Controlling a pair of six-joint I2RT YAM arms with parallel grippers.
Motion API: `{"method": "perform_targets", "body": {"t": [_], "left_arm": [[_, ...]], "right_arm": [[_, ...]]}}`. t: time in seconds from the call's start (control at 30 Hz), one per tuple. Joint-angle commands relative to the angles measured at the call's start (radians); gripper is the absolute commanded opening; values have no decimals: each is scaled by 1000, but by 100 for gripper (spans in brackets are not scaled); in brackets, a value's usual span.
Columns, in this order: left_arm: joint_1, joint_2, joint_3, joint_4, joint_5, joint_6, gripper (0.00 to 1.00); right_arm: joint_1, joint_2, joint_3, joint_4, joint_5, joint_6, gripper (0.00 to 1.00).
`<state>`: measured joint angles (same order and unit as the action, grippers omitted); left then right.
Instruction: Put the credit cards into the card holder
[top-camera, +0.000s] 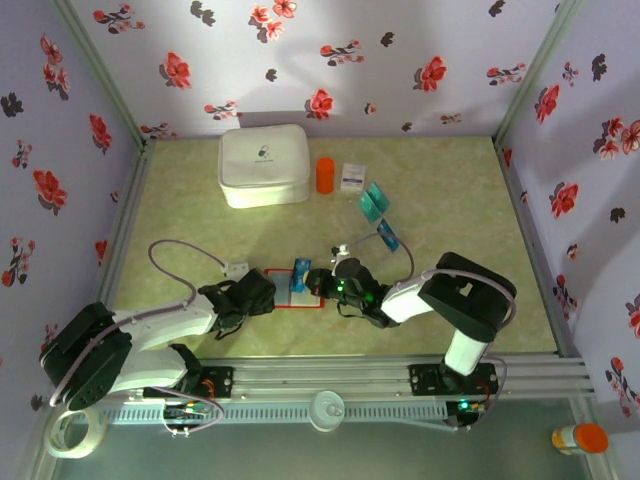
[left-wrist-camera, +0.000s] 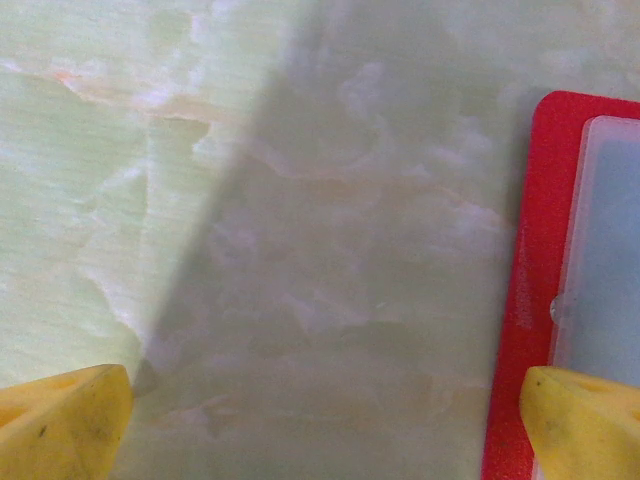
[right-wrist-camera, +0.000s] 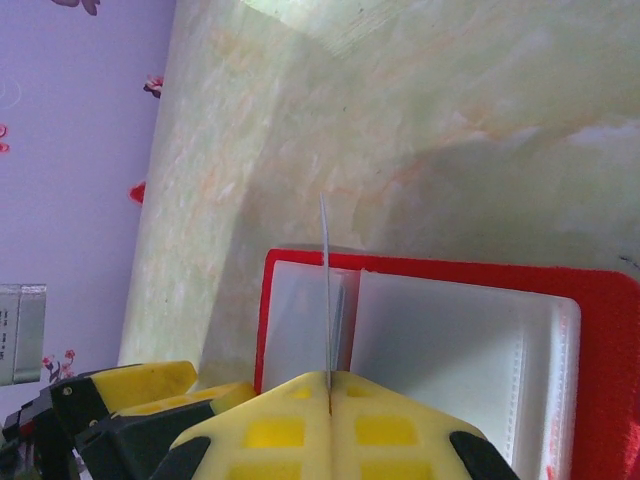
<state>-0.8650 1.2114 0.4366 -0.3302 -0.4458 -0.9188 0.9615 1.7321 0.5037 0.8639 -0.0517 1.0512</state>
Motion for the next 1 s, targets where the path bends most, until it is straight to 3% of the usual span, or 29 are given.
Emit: {"method": "perform_targets", "body": {"t": [0.0, 0.6, 0.97], "left_arm": [[-5, 2, -18, -26, -34, -22, 99], [-5, 2, -18, -19, -35, -18, 100], [-5, 6, -13, -16, -35, -16, 100]], "right_arm": [[8, 28, -15, 58, 12, 23, 0], [10, 77, -25, 101, -14, 69, 0], [26, 64, -26, 28, -11, 82, 0]]}}
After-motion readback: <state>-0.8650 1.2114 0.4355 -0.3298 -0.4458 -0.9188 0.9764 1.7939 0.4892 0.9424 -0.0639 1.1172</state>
